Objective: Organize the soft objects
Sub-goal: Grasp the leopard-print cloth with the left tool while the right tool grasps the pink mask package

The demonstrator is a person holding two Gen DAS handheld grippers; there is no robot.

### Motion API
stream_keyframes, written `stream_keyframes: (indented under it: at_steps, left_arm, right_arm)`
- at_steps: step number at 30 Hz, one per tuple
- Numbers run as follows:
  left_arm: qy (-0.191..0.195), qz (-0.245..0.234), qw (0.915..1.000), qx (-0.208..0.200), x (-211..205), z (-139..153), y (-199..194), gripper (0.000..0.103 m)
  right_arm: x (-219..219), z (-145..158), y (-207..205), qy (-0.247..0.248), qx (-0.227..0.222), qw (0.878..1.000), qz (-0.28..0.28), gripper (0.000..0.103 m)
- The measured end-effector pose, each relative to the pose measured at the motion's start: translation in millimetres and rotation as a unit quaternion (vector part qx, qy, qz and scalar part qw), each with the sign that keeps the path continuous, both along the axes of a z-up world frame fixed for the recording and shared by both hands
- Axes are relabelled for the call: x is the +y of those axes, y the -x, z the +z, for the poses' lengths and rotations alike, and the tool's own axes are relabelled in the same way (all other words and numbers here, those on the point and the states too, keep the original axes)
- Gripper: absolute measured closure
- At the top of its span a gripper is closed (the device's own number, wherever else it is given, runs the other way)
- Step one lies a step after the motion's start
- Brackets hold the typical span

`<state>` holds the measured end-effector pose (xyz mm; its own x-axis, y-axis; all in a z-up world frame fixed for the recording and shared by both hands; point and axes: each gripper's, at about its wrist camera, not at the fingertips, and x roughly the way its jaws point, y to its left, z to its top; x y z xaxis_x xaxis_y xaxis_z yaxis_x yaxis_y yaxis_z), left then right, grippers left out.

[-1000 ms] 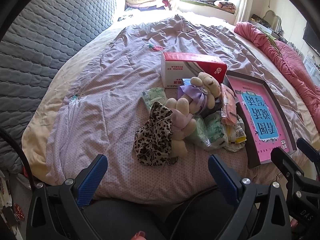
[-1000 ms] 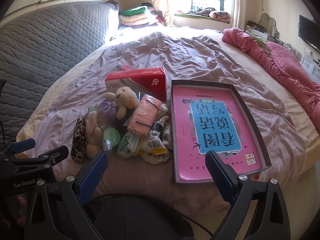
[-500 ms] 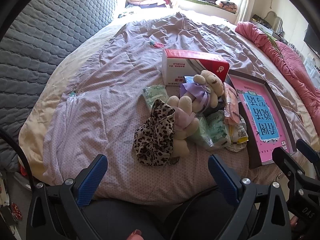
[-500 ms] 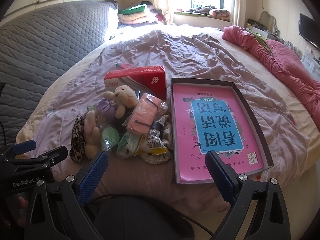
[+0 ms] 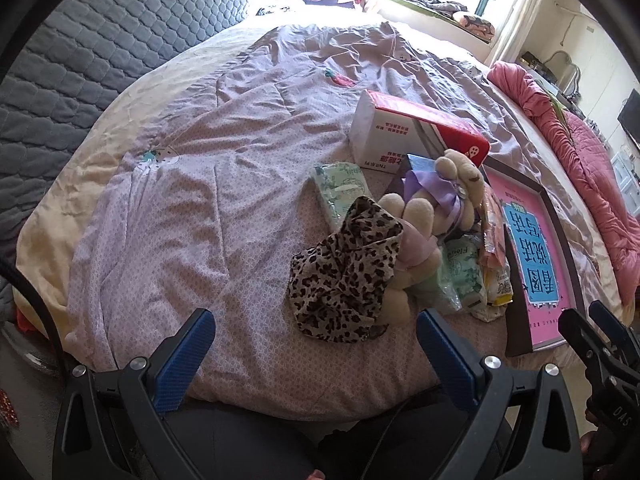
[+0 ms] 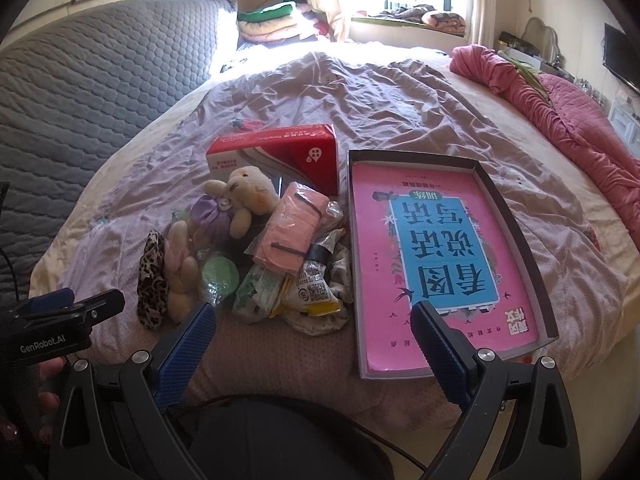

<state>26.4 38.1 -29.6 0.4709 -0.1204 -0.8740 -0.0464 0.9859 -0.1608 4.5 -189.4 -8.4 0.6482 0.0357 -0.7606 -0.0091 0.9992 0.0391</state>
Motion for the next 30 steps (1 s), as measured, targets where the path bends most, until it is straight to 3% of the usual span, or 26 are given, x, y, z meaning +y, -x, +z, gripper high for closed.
stream_keyframes:
  at_steps: [11,16,18,25,30]
  left_arm:
    - [0.070,-0.018,0.9972,0.018,9,-24,-22,0.004]
    - [0.088,-0.029,0.9954,0.026,3,-35,-34,0.015]
    - [0.093,-0.031,0.9949,0.023,3,-38,-37,0.025]
    - [0.113,-0.051,0.9920,0.023,3,-46,-45,0.038]
    - [0.139,-0.062,0.9879,0.029,2,-52,-52,0.052]
  right_arm:
    - [0,-13,-25,-0.006,0.018,1.000,0.001,0.005]
    - [-4,-16,-46,-0.017,0.024,1.000,-0.005,0.005]
    - [-6,-18,-56,-0.021,0.030,0.999,-0.010,0.005]
    - [0,-30,-90,-0.045,0.053,0.998,0.003,0.005]
    - [4,-36,-105,-0.052,0.054,0.997,0.009,0.011]
